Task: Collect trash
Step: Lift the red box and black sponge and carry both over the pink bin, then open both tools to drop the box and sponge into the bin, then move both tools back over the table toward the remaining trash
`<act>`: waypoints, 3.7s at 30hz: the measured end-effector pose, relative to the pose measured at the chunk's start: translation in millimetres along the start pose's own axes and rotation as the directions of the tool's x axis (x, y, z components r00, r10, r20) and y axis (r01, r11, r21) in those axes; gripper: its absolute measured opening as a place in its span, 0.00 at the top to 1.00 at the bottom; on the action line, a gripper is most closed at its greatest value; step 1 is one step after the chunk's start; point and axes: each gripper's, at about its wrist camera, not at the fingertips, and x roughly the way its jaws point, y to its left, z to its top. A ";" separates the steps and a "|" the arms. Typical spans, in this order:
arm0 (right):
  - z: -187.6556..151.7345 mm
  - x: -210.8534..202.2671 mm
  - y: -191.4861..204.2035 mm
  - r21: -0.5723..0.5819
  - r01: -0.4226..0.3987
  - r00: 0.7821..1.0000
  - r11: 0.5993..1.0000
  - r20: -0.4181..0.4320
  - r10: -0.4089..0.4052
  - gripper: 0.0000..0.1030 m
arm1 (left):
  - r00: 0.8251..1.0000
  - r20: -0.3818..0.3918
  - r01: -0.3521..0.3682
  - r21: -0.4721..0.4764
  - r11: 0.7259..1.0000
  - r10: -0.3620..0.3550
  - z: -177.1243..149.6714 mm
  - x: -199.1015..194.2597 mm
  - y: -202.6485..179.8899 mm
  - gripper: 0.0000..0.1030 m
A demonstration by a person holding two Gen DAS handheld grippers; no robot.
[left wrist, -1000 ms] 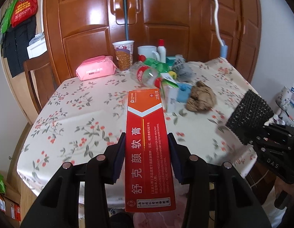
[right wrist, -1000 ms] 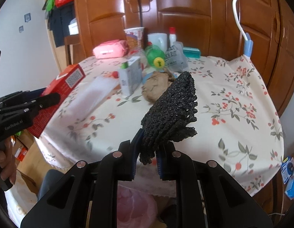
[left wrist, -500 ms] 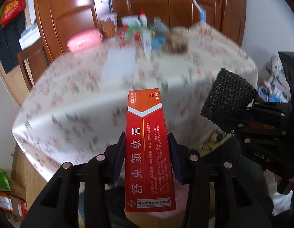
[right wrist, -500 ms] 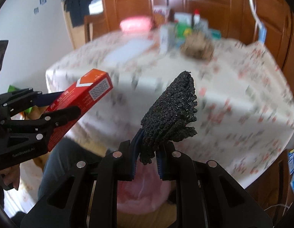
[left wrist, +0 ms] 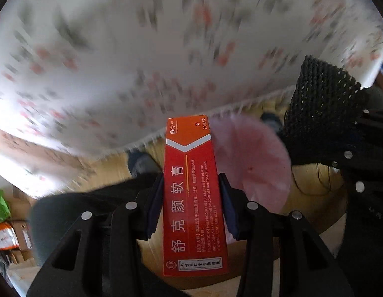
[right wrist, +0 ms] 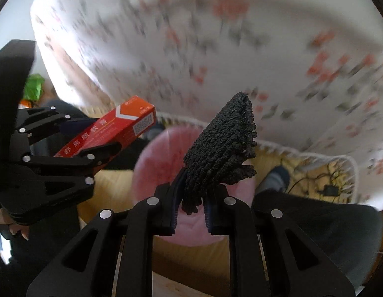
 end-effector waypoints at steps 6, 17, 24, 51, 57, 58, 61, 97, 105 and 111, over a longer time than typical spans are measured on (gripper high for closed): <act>-7.6 82.1 -6.7 0.035 -0.035 0.987 0.999 -0.153 0.040 0.84 | 0.985 -0.166 0.047 -0.054 0.997 -0.056 0.2 73.7 2.7 0.59; -22.2 169.8 -21.7 0.097 -0.063 0.947 0.993 -0.308 0.090 0.84 | 0.940 -0.322 0.074 -0.129 0.989 -0.112 3.9 162.1 6.1 0.58; -27.0 200.3 -17.5 0.065 -0.070 0.926 0.995 -0.366 0.089 0.80 | 0.925 -0.356 0.078 -0.168 0.983 -0.135 7.4 181.4 7.6 0.49; -13.3 97.3 -44.6 0.064 0.207 0.945 0.976 -0.270 -0.183 0.06 | 0.989 -0.134 -0.079 -0.146 0.986 0.060 19.8 52.9 17.8 0.05; -10.6 -11.1 -27.2 0.095 0.169 0.985 0.981 -0.028 -0.168 0.06 | 0.995 0.077 -0.055 -0.147 0.988 0.066 24.4 -47.9 16.4 0.05; -9.6 -26.0 -23.1 0.090 0.159 0.987 0.983 0.014 -0.161 0.06 | 0.992 0.106 -0.053 -0.146 0.988 0.069 24.8 -61.6 15.9 0.05; -11.4 -76.1 -13.4 0.064 0.139 0.977 0.988 0.157 -0.147 0.06 | 0.967 0.244 -0.049 -0.122 0.991 0.077 26.3 -121.6 12.0 0.05; 161.8 -267.9 -69.2 0.092 0.307 0.763 0.947 0.571 -0.303 0.06 | 0.823 0.560 -0.040 -0.116 0.992 0.099 190.5 -249.2 48.2 0.05; 180.3 -250.4 -74.7 0.076 0.307 0.777 0.949 0.556 -0.296 0.06 | 0.845 0.531 0.015 -0.134 0.991 0.059 216.8 -221.4 64.3 0.05; 188.4 -242.7 -79.8 0.077 0.307 0.783 0.949 0.546 -0.297 0.06 | 0.858 0.510 0.002 -0.122 0.993 0.061 231.1 -206.4 64.4 0.06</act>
